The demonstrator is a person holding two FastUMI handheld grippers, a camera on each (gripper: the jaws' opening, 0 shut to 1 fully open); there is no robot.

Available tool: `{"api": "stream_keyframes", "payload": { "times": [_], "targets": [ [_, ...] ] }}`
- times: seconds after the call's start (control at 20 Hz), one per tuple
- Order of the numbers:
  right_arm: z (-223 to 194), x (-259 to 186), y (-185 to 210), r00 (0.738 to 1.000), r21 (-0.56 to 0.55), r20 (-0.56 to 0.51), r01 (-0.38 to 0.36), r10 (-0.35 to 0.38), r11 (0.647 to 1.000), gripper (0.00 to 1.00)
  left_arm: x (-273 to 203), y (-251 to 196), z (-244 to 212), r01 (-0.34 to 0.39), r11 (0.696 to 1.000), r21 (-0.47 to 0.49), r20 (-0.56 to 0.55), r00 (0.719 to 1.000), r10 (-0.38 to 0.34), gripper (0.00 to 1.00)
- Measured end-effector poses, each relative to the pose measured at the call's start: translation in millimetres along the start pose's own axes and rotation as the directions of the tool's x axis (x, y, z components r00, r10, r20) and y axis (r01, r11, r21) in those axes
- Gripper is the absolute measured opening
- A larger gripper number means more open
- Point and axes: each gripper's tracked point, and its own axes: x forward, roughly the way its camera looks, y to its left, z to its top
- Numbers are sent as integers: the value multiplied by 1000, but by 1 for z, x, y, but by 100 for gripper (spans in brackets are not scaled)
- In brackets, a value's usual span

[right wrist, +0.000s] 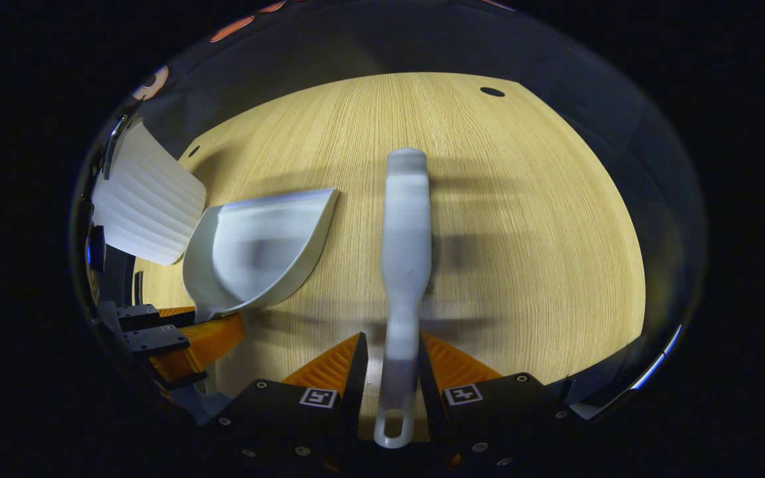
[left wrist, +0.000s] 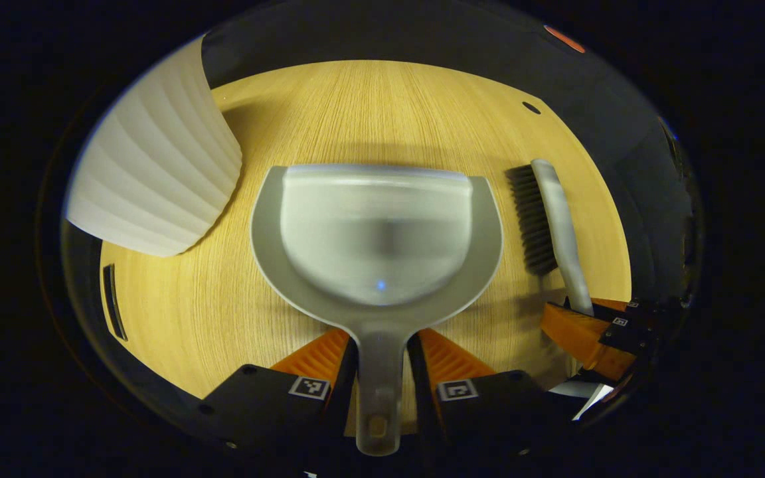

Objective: Pick up the small broom and dustpan from the desktop, sweep the trash into the dustpan with the broom, and then empty the trash into the garbage bin.

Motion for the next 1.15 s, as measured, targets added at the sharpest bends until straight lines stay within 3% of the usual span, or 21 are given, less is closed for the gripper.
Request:
{"api": "stream_keyframes", "payload": {
  "times": [0.15, 0.2, 0.25, 0.3, 0.4, 0.45, 0.5, 0.6, 0.65, 0.75, 0.8, 0.95, 1.05, 1.1, 1.15],
  "targets": [
    [5, -9, 1, 999, 2, 46, -20, 20, 1000, 53, -3, -6, 34, -4, 1000, 31, 45, 999, 3, 88],
    [9, -13, 3, 997, 2, 72, -34, 34, 999, 60, -4, -8, 45, -1, 999, 34, 53, 999, 0, 93],
    [14, -18, 3, 995, -3, 97, -34, 34, 999, 55, -5, -10, 57, 5, 999, 34, 64, 998, -7, 97],
    [19, -25, 2, 991, -9, 124, -38, 39, 999, 68, -7, -12, 71, 8, 999, 41, 81, 997, -11, 97],
    [29, -42, -1, 982, -20, 185, -34, 37, 999, 78, -12, -14, 103, 3, 998, 63, 131, 991, -12, 98],
    [36, -51, -3, 974, -18, 224, -29, 32, 999, 81, -54, -5, 57, -5, 997, 73, 170, 985, -8, 98],
    [44, -59, -6, 964, -10, 263, -22, 24, 1000, 87, -19, -17, 129, -20, 997, 76, 211, 978, 3, 98],
    [66, -83, -7, 932, 23, 362, -36, 25, 999, 93, -47, -22, 157, -34, 996, 82, 280, 960, 10, 98],
    [77, -93, -7, 909, 34, 417, -43, 25, 998, 95, -23, -8, 149, -38, 996, 82, 325, 946, 9, 98],
    [99, -114, -7, 848, 34, 530, -46, 21, 998, 95, -55, -15, 190, -50, 996, 80, 431, 902, 11, 98],
    [110, -127, -8, 810, 28, 586, -45, 20, 999, 95, -36, -5, 190, -53, 996, 76, 490, 872, 9, 98],
    [139, -175, -9, 674, 16, 739, -24, 4, 1000, 95, -51, 1, 226, -73, 994, 78, 648, 762, 5, 98],
    [159, -218, -16, 529, 7, 848, 15, -14, 1000, 95, -66, 4, 251, -74, 994, 79, 750, 661, -11, 98],
    [165, -243, -15, 452, 4, 892, 38, -20, 999, 94, -52, -10, 242, -74, 994, 77, 791, 612, -16, 97],
    [169, -268, -13, 375, 3, 927, 64, -27, 998, 94, -75, 1, 261, -77, 994, 80, 825, 564, -23, 97]
  ]
}}
